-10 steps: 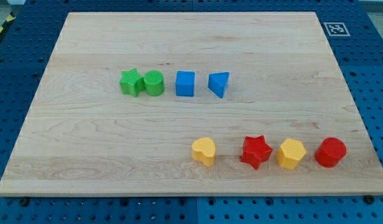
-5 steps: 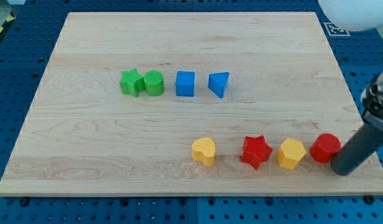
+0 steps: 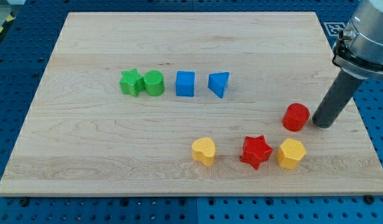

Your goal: Place the red circle below the green star

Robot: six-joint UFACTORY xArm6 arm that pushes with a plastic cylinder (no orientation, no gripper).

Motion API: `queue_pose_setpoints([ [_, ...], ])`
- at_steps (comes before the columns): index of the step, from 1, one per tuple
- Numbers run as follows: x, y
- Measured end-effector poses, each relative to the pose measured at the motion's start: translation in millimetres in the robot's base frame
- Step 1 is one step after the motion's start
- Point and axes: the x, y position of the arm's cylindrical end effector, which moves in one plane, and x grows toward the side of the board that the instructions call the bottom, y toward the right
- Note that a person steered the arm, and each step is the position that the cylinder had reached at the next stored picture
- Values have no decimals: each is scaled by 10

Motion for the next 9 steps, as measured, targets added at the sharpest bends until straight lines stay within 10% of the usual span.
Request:
queue_pose_setpoints([
  [9,-292,-1210],
])
